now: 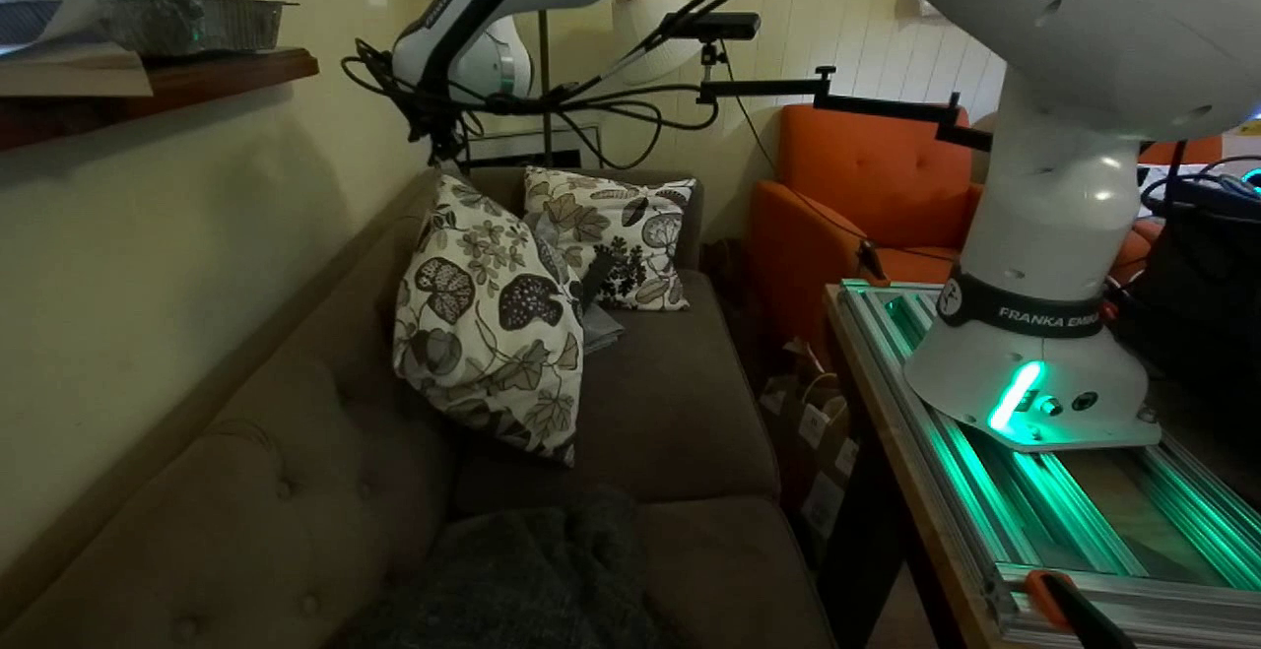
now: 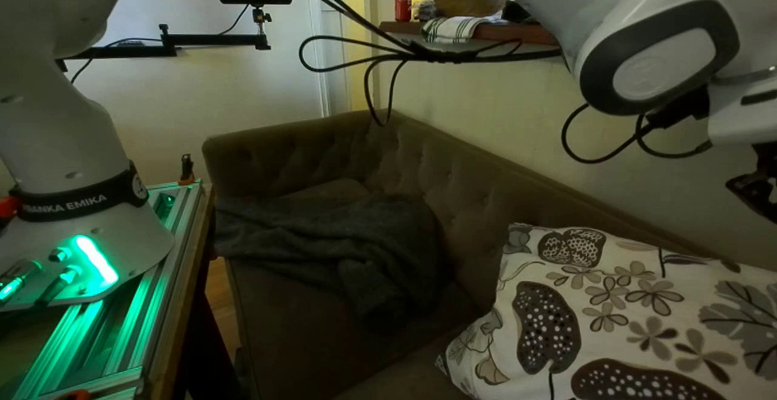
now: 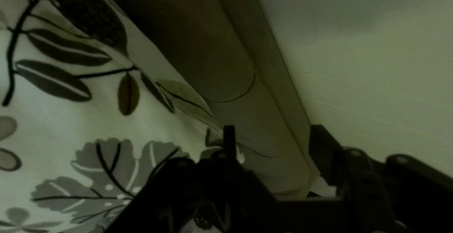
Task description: Move the flowery pillow on the left to the right
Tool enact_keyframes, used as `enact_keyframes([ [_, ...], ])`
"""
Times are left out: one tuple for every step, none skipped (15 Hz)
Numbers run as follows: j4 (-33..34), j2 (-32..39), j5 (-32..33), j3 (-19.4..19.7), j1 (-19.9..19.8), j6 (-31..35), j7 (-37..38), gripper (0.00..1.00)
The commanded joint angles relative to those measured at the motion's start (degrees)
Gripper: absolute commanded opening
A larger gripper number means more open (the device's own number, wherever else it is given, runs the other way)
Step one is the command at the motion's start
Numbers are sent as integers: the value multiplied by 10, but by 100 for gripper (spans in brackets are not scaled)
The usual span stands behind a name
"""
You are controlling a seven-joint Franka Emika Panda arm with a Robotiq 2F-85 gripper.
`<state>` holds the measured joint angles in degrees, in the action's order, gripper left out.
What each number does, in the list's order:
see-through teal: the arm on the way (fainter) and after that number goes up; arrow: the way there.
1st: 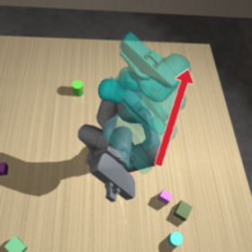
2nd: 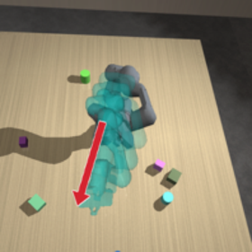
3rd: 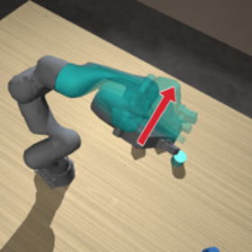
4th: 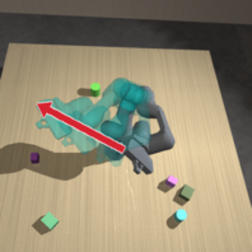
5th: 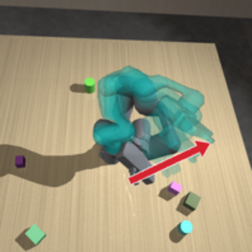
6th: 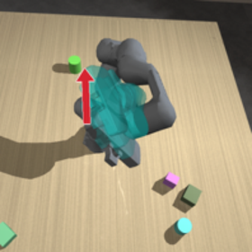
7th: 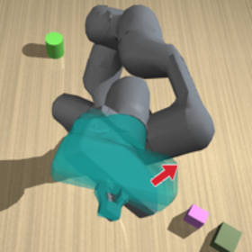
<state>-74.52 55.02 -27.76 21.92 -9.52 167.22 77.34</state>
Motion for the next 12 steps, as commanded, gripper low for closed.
enact_keyframes([
  [-112, -83, 53, 96, 98, -82, 26, 89],
  [-145, -97, 69, 121, 128, -87, 19, 97],
  [-170, -115, 83, 134, 148, -104, 2, 99],
  [-198, -135, 97, 146, 169, -112, -18, 100],
  [-226, -162, 104, 141, 178, -107, -58, 100],
  [-254, -200, 160, 115, 167, -100, -61, 100],
  [-282, -221, 129, 131, 192, -100, -119, 100],
  [-308, -250, 144, 131, 199, -105, -142, 100],
  [-335, -278, 142, 130, 206, -107, -180, 100],
  [-359, -305, 128, 128, 211, -108, -224, 100],
  [-385, -334, 125, 127, 213, -107, -265, 100],
  [-409, -363, 124, 120, 208, -106, -305, 100],
])
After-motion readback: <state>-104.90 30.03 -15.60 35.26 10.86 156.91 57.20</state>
